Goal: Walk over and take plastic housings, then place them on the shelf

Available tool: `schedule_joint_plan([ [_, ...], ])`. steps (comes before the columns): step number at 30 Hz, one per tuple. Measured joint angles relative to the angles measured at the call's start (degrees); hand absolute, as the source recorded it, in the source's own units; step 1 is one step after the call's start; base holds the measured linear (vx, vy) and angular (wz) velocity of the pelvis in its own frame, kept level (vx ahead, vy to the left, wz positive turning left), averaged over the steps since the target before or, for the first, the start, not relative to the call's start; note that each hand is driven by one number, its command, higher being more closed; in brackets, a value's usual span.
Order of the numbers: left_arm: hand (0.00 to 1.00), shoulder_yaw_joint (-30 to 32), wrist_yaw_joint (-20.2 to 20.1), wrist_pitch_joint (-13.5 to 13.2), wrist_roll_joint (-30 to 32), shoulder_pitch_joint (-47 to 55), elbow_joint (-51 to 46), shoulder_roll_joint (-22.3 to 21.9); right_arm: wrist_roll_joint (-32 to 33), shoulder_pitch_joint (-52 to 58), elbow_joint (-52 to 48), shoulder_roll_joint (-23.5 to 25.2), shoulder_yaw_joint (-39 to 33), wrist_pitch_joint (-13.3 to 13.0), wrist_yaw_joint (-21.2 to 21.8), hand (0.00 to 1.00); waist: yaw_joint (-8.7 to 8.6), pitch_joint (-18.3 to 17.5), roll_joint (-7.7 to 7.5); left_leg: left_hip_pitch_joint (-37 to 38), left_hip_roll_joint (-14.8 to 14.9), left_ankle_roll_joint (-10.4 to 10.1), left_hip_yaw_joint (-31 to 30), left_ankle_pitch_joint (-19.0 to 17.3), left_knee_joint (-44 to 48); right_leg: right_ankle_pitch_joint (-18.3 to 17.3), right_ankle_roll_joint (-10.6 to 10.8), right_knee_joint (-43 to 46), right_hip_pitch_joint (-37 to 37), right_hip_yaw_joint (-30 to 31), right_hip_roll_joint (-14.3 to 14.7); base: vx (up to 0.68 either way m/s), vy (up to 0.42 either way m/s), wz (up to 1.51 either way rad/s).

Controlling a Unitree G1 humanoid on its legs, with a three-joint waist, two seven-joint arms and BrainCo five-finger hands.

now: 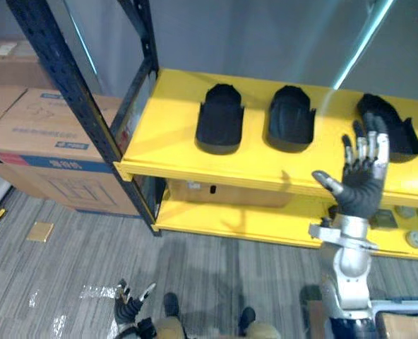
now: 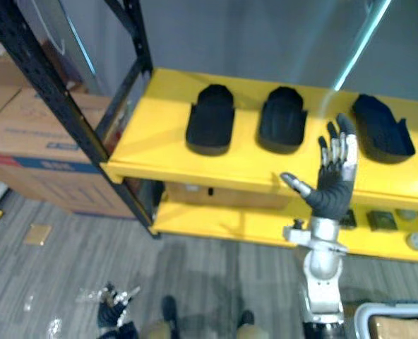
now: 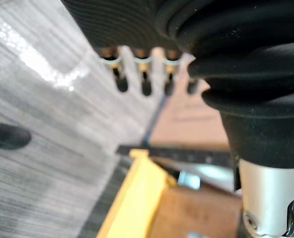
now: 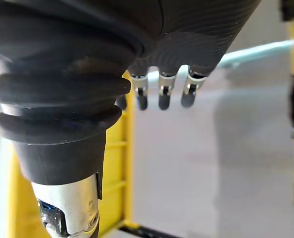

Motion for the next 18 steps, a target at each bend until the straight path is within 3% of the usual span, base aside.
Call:
schedule_joint_plan([
  [4,0.00,0.4,-1.7,3.4,-0.5,-2.0,2.8,1.0,0.9,-10.3,4.2,-1.6,4.0,2.7,0.7,0.00,0.82,2.8,0.96,-2.8,0.0,0.6,-1.6,0.6,0.1,-0.1,-0.1,1.0,-2.4,-0.3,0.1,-0.05,0.034,0.19],
  [5,0.00,0.4,-2.1,4.2,-0.5,-2.5,3.7,1.1,0.9,-12.5,5.7,-1.9,4.5,4.1,0.7,0.00,1.70,3.8,1.21,-2.7,-0.1,0.7,-1.8,0.6,0.2,-0.2,-0.2,1.3,-2.4,-0.3,0.0,0.02,0.008,0.16],
  [8,0.00,0.5,-2.6,4.9,-0.5,-2.8,3.8,2.0,0.6,-13.5,6.9,-1.8,5.1,5.2,0.4,0.00,2.92,4.7,1.12,-2.8,-0.3,0.7,-3.0,1.2,0.3,-0.4,-0.5,1.9,-1.8,-1.2,0.0,0.05,-0.005,0.23],
  [15,0.00,0.5,-4.3,5.4,-0.6,-3.8,3.9,2.6,-4.6,-18.1,8.9,-1.6,4.9,5.3,-5.9,0.00,3.11,5.4,1.25,-2.6,-0.4,0.7,-4.8,1.2,0.3,-1.4,-0.5,3.5,-1.2,-1.3,-0.1,0.04,-0.007,0.15],
  [18,0.00,0.3,-4.8,6.0,-0.6,-4.4,3.9,2.5,-8.4,-21.1,12.1,-1.2,4.8,5.7,-11.3,0.00,3.17,6.4,1.83,-2.4,-0.6,0.4,-5.8,1.4,0.3,-3.6,-0.3,5.4,-1.2,-1.4,-0.4,-0.01,-0.015,0.13],
])
